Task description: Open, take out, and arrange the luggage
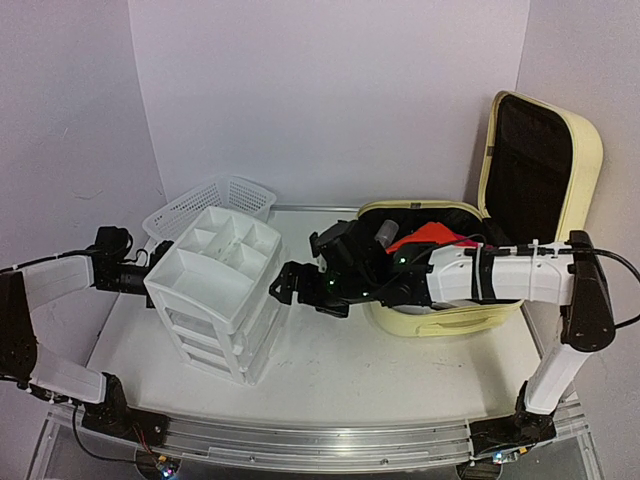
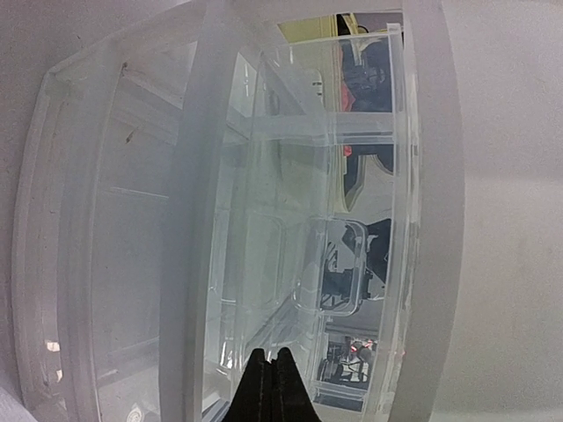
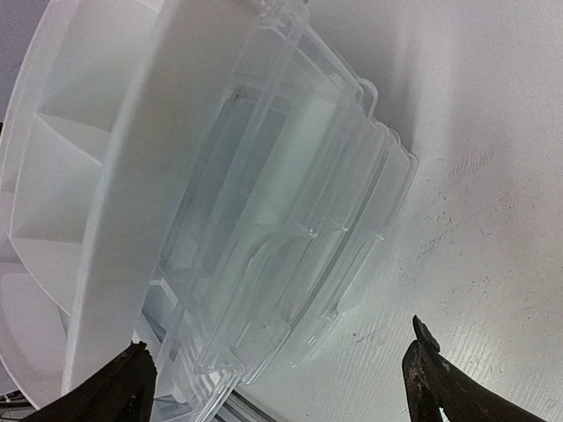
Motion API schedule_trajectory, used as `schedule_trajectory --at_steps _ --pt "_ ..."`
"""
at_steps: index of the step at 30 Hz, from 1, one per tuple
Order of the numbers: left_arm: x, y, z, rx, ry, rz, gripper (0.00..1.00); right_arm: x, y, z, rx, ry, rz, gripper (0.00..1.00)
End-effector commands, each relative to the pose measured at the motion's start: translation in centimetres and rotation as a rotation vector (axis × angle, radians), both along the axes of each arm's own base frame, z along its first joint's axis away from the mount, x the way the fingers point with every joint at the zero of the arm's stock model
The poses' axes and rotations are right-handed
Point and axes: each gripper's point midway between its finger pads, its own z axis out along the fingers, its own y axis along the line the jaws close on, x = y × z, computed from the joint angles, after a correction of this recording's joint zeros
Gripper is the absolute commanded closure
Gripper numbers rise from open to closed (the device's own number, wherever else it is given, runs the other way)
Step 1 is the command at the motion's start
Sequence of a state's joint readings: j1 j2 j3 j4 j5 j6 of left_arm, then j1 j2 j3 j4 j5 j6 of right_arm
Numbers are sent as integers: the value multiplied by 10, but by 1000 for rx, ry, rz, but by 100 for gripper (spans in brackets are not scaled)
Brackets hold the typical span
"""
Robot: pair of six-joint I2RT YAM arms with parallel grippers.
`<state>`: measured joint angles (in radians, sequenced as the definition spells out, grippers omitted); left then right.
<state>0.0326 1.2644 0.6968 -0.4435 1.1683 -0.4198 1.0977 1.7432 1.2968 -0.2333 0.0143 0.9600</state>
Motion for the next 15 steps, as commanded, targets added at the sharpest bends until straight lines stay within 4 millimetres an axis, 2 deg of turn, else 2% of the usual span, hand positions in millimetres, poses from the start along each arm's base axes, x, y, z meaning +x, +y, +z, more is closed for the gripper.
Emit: schedule_trajectory --at_steps 1,10,15 --pt "4 1 1 19 -46 6 100 9 -4 29 -11 -105 -83 3" --pt "3 0 3 22 -56 5 100 14 15 26 -39 -105 -71 3" --pt "3 0 3 26 -59 5 100 16 17 22 -57 -105 -79 3"
